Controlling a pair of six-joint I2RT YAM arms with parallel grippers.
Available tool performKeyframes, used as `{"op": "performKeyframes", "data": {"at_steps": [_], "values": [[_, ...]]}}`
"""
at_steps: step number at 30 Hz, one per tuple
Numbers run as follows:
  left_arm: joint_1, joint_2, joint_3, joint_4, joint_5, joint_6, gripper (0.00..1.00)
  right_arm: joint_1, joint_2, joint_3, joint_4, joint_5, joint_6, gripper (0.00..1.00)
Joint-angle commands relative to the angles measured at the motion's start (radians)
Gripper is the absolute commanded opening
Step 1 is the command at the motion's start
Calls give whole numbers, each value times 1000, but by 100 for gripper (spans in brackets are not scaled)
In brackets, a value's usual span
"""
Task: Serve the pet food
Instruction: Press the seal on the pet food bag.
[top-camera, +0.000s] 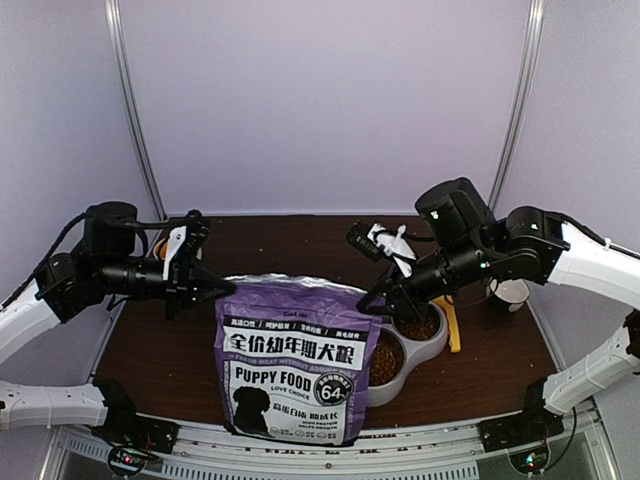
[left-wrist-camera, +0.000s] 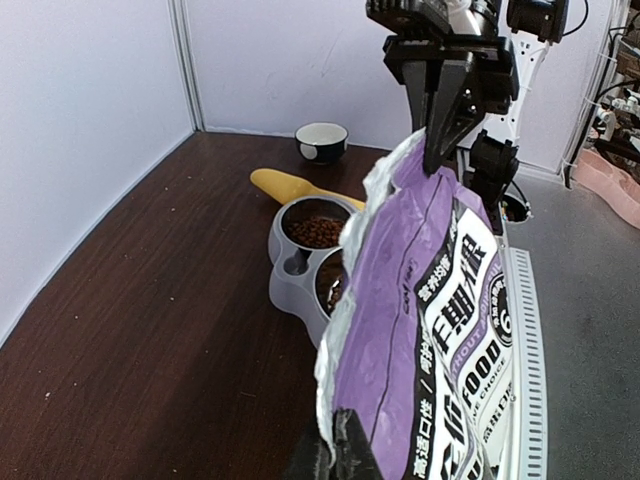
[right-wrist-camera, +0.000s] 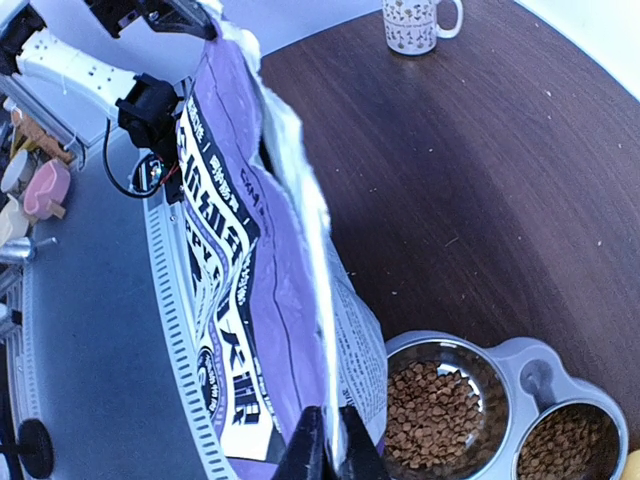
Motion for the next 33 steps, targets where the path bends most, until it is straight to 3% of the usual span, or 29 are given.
{"op": "performKeyframes", "data": {"at_steps": [1, 5, 8, 9, 11, 17, 19, 20, 21, 23, 29, 30, 31, 33], "values": [[17, -30, 16, 120, 3, -6, 0, -5, 35, 36, 42, -51, -2, 0], [17, -27, 18, 120, 5, -5, 0, -5, 44, 40, 66, -66, -5, 0], [16, -25, 18, 119, 10, -5, 0, -4, 67, 57, 67, -75, -7, 14], [17, -24, 18, 118, 10, -5, 0, -5, 75, 62, 67, -78, -7, 13], [17, -25, 18, 119, 11, -5, 0, -5, 88, 71, 70, -86, -13, 0], [17, -24, 18, 118, 13, -5, 0, -5, 100, 87, 100, -107, -17, 0], [17, -23, 19, 118, 15, -5, 0, -5, 114, 104, 94, -107, -16, 16], [17, -23, 19, 117, 16, -5, 0, -5, 122, 111, 93, -107, -18, 19], [17, -22, 19, 117, 16, -6, 0, -5, 128, 116, 93, -109, -19, 18], [17, -22, 20, 116, 16, -5, 0, -5, 140, 123, 98, -118, -24, 0], [17, -22, 21, 115, 19, -4, 0, -4, 144, 129, 115, -134, -28, 0], [17, -21, 21, 115, 20, -4, 0, -5, 148, 136, 112, -137, -28, 3], [17, -21, 21, 115, 20, -3, 0, -6, 155, 142, 112, -142, -28, 12], [17, -20, 21, 115, 21, -3, 0, -5, 169, 150, 117, -153, -27, 14]]}}
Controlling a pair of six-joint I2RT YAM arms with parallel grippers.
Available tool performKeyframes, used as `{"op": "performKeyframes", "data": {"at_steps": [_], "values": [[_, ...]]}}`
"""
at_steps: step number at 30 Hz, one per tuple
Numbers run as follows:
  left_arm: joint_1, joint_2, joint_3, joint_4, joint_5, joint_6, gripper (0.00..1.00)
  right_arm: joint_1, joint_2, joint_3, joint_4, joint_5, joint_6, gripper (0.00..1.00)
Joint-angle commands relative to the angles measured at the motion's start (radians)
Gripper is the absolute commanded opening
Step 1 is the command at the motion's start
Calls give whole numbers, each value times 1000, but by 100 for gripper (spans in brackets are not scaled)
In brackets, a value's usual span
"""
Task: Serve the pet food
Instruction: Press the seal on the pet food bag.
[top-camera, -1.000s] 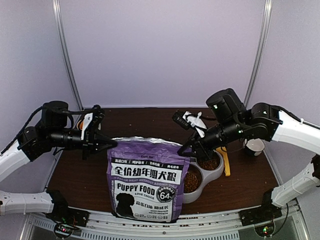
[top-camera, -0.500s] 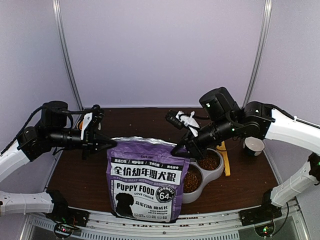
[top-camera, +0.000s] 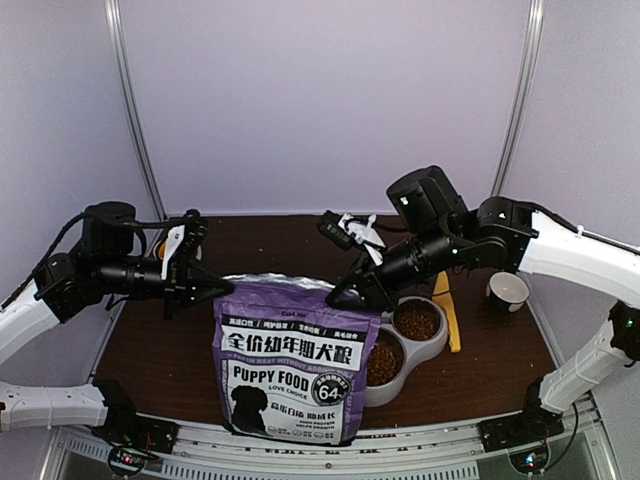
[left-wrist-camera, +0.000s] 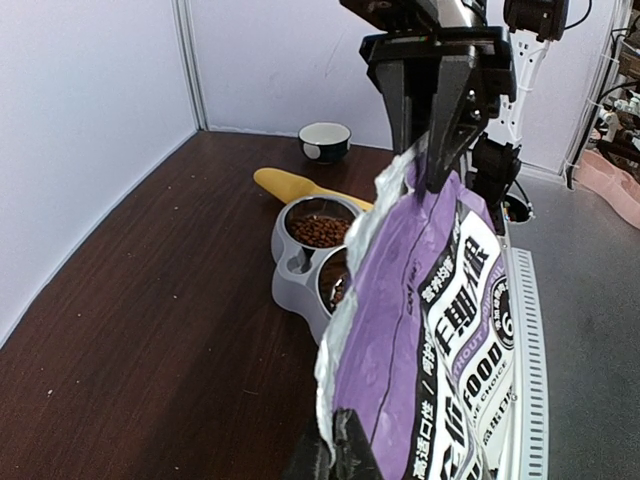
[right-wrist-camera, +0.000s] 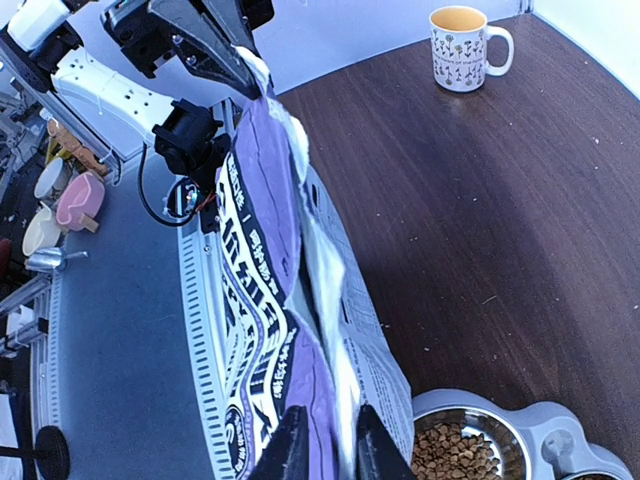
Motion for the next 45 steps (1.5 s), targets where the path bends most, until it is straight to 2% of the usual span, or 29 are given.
{"op": "performKeyframes", "data": {"at_steps": [1, 3, 10, 12, 14, 16, 17, 18, 25, 29, 33, 40, 42, 45], "values": [[6, -12, 21, 126, 18, -3, 0, 2, 34, 45, 44, -40, -5, 11], [6, -12, 21, 126, 19, -4, 0, 2, 47, 54, 47, -46, -6, 0], [6, -12, 23, 126, 22, -3, 0, 4, 59, 72, 69, -59, -12, 0], [6, -12, 23, 126, 21, -3, 0, 2, 77, 87, 66, -63, -11, 8], [6, -12, 23, 126, 22, -4, 0, 2, 97, 99, 69, -72, -12, 11], [5, -13, 23, 126, 23, -4, 0, 2, 115, 113, 71, -80, -15, 7], [6, -13, 23, 126, 22, -3, 0, 2, 122, 120, 70, -85, -19, 1], [6, -13, 23, 126, 21, -2, 0, 3, 128, 126, 71, -87, -21, 0], [6, -15, 24, 125, 19, 1, 0, 2, 139, 143, 69, -89, -34, 0], [7, -12, 26, 123, 19, 3, 0, 2, 171, 166, 58, -101, -35, 8], [8, -12, 26, 122, 20, 3, 0, 3, 181, 178, 70, -106, -35, 0], [9, -13, 27, 122, 20, 5, 0, 2, 183, 183, 93, -119, -32, 0], [9, -13, 27, 122, 22, 4, 0, 2, 199, 195, 95, -137, -24, 5], [11, -13, 27, 121, 23, 4, 0, 4, 214, 201, 111, -146, -16, 5]]}}
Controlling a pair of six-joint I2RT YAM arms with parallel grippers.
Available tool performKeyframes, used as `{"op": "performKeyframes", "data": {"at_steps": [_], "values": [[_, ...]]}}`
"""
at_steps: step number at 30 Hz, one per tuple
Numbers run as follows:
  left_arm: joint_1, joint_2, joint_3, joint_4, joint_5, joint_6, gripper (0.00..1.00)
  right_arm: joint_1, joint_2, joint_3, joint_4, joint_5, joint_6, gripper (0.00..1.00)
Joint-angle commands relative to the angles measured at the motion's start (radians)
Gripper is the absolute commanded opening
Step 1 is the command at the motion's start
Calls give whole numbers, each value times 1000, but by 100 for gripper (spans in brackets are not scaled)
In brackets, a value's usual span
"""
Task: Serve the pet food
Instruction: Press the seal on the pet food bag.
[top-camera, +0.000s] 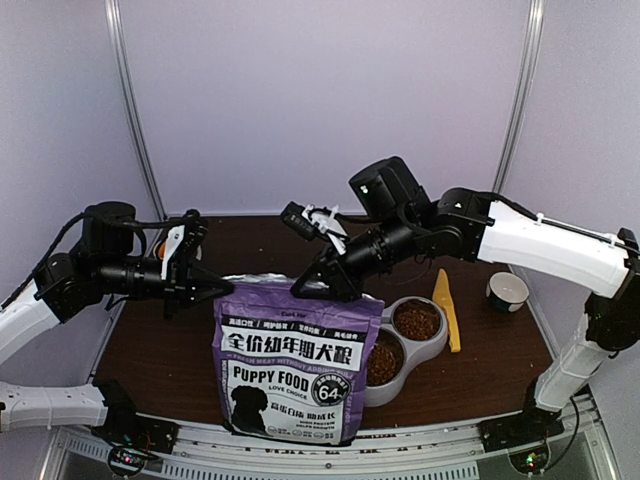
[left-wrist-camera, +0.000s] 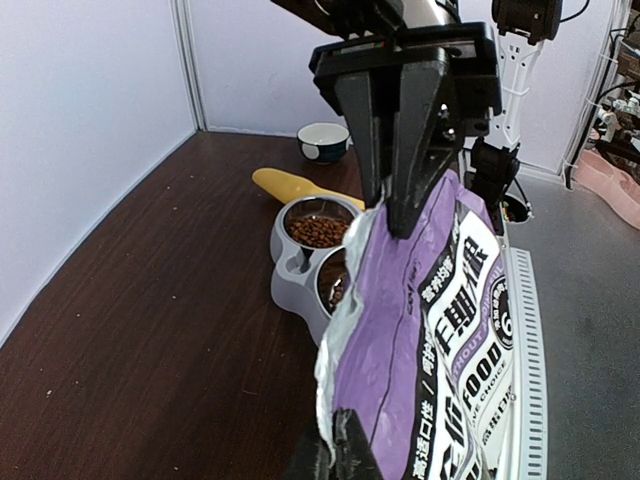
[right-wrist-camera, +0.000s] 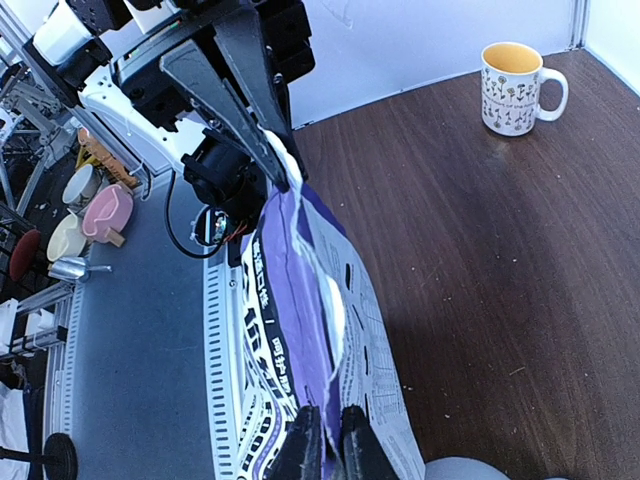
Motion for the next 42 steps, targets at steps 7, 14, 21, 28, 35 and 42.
{"op": "performKeyframes", "data": {"at_steps": [7, 14, 21, 28, 35, 42], "values": [[10, -16, 27, 121, 18, 4, 0, 8, 32, 31, 77, -44, 10, 0], [10, -12, 27, 122, 23, 4, 0, 8, 58, 46, 84, -76, 22, 10], [11, -12, 28, 122, 23, 4, 0, 8, 66, 45, 91, -61, 18, 0], [11, -9, 29, 122, 25, 4, 0, 12, 75, 56, 111, -68, 31, 0], [11, -6, 29, 124, 31, 3, 0, 18, 114, 83, 127, -72, 41, 4], [11, -10, 29, 124, 31, 4, 0, 23, 131, 93, 123, -72, 36, 0]]}}
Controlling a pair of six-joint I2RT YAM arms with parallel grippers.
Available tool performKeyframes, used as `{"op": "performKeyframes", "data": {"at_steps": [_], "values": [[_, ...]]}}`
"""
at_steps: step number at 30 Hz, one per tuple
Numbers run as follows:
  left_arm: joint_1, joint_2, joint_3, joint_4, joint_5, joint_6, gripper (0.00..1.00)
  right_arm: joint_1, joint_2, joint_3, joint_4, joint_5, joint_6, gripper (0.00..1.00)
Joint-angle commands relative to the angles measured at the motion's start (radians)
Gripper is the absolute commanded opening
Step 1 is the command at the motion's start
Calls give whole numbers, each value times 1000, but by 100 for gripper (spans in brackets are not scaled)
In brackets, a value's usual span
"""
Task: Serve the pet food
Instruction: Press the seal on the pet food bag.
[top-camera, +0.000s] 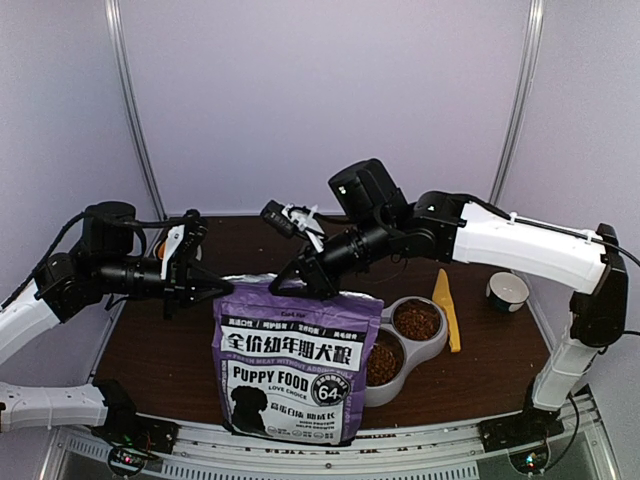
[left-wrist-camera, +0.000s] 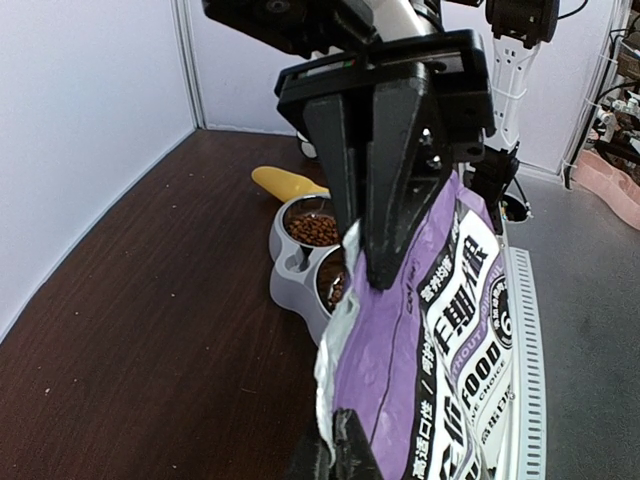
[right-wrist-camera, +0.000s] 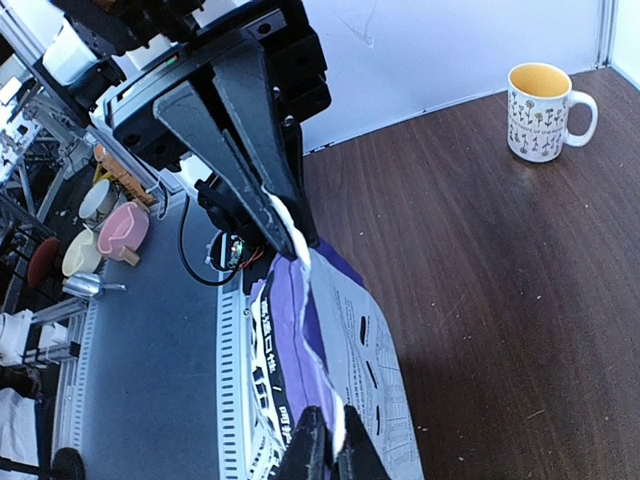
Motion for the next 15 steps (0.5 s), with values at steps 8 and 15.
{"op": "performKeyframes", "data": {"at_steps": [8, 15], "values": [[5, -10, 29, 132, 26, 1, 0, 18, 32, 40, 39, -17, 9, 6], [6, -9, 29, 135, 31, 1, 0, 27, 69, 73, 42, -21, 12, 3]]}}
